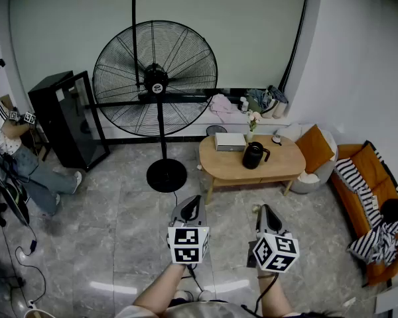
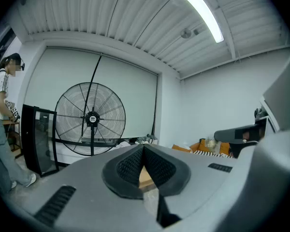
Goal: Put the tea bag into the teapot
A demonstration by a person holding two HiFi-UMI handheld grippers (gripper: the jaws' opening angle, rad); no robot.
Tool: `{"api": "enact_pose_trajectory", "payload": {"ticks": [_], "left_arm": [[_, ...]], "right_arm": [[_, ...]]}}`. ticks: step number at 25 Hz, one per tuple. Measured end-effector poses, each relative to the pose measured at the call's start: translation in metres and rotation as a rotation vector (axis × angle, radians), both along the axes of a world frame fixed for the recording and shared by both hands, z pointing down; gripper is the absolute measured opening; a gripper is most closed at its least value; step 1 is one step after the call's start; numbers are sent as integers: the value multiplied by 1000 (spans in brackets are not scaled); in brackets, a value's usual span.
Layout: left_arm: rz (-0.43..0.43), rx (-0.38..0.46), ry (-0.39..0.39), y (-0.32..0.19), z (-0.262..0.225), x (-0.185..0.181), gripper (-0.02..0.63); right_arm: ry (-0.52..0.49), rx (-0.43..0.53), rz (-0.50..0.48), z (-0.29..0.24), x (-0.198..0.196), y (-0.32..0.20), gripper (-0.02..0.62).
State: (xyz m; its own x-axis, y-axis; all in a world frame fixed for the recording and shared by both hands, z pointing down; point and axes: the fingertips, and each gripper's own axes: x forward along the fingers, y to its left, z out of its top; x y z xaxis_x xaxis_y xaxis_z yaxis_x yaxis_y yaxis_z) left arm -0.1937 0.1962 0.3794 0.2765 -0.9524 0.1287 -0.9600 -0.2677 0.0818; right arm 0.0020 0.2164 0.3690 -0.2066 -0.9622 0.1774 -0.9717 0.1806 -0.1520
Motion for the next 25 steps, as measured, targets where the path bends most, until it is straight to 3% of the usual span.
{"api": "enact_pose_trajectory", "payload": {"ticks": [14, 25], "left_arm": [[-3, -17, 13, -10, 12, 15, 5], [22, -29, -32, -33, 21, 58, 5]], "right_arm": [[-36, -26, -31, 8, 5, -7, 34], [-34, -77, -25, 28, 51, -22, 34]]}}
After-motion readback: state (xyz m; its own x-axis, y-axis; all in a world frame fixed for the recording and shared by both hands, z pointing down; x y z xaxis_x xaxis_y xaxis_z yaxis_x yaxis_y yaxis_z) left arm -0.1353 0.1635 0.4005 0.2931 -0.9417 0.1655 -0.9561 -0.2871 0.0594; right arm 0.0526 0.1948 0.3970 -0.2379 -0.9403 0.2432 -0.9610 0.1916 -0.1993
